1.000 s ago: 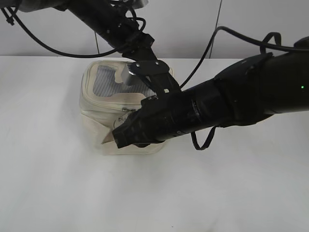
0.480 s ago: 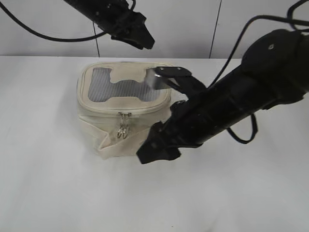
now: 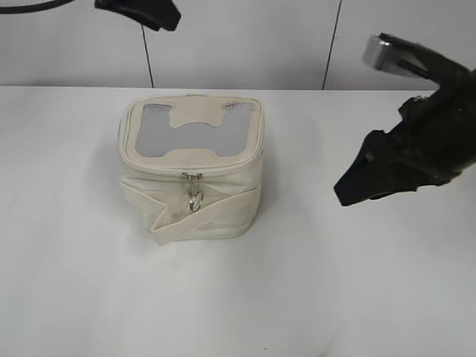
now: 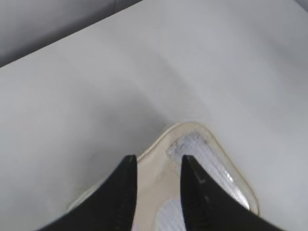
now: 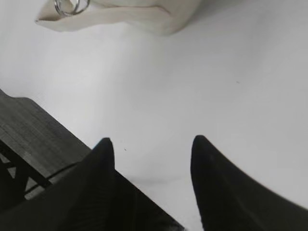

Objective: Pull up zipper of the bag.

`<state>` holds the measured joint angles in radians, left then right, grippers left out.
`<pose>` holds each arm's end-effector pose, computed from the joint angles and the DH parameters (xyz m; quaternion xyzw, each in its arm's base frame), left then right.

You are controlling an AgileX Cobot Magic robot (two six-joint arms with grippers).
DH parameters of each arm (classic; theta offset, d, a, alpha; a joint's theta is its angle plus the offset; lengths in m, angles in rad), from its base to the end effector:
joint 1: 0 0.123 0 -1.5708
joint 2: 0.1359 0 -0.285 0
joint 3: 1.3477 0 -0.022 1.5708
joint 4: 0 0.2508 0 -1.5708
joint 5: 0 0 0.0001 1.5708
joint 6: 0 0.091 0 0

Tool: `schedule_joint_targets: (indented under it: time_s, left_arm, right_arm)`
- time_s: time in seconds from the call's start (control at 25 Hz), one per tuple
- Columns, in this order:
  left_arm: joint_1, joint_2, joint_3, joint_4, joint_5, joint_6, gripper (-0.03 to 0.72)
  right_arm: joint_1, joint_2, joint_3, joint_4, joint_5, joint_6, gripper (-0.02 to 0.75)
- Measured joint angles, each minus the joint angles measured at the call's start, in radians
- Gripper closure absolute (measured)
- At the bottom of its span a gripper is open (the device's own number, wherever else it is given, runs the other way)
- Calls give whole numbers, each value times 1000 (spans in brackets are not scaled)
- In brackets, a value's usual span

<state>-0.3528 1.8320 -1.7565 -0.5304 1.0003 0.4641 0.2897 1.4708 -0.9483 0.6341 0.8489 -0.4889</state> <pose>0.3719 -0.1783 0.3452 0.3008 0.8771 -0.2361 0.2906 0.2550 0.1183 0.2467 -0.1992 0.9348 0.2462 0.1610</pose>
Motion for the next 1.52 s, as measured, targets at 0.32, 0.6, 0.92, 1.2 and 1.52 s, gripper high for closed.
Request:
schedule_joint_targets:
  time_s: [0.32,0.6,0.92,1.2,1.52]
  left_arm:
    - [0,-579,635,167,-208,-141,449]
    - [0,-1274,930,405,-85,-403,449]
    - [0,-1797,1134,530,121,-456,449]
    - [7,-1832,1202,519,89,-456,449]
    - [8,-1838,1221,506,55,-456,452]
  right_arm:
    - [-1,-343,38,-152,157,146,332]
    - [-1,-743,235,-273,256,240,332]
    - [-1,-1179,359,-394,314,329,332]
    - [-1,-1447,401,-482,349,343,332]
    - [-1,-1478,446,-521,218,344,339]
